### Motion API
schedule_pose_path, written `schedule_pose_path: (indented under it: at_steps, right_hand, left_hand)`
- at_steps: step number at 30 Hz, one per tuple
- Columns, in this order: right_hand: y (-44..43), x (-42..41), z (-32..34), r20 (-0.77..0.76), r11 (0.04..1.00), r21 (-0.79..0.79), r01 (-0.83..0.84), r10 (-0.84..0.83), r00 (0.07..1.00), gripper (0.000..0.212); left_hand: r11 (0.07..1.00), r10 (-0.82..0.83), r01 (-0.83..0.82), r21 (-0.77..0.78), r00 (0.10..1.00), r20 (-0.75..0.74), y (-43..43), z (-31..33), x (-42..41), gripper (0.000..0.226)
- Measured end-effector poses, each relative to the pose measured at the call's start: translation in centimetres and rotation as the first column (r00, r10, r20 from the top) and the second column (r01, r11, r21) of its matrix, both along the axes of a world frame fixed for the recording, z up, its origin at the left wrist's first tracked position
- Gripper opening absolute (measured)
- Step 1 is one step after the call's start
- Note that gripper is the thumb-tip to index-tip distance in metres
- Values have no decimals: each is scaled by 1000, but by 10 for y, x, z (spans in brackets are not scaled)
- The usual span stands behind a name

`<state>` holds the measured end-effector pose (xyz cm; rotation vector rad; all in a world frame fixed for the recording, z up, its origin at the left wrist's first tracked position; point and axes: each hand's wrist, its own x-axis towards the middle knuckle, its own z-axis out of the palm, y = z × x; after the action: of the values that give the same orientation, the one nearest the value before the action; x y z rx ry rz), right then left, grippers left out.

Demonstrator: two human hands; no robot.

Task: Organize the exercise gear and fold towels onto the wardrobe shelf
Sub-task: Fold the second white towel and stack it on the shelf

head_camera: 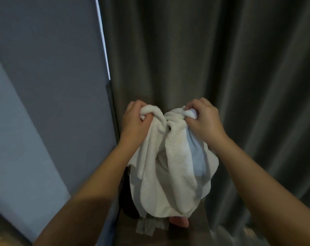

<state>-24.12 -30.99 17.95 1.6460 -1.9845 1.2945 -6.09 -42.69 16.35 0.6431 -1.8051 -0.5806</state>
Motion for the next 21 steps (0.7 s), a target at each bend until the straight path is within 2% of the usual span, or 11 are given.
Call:
schedule_pose_path:
  at_steps: [3, 6, 9, 13, 18, 21]
  right_hand:
    - [1, 8, 24, -13, 997, -66, -31, 30, 999, 11]
    - [2, 15, 44, -39, 994, -82, -68, 64, 997, 12]
    - [3, 23, 57, -94, 994, -47, -98, 93, 991, 16]
    - [8, 37, 68, -122, 984, -8, -178, 176, 977, 23]
    - [14, 73, 82, -106, 952, 61, -299, 304, 947, 22]
    - [14, 110, 90, -96, 896, 155, -416, 433, 896, 22]
  left_hand:
    - [996, 15, -21, -81, 997, -79, 7, 25, 8, 30]
    - [991, 46, -61, -119, 991, -125, 9, 40, 14, 22]
    - [987, 61, -81, -142, 988, -141, 12, 48, 19, 11]
    - [984, 64, -87, -158, 987, -146, 24, 57, 34, 9]
    - [985, 69, -93, -144, 984, -163, 43, 66, 76, 24]
    - [988, 100, -117, -103, 983, -152, 55, 66, 114, 25]
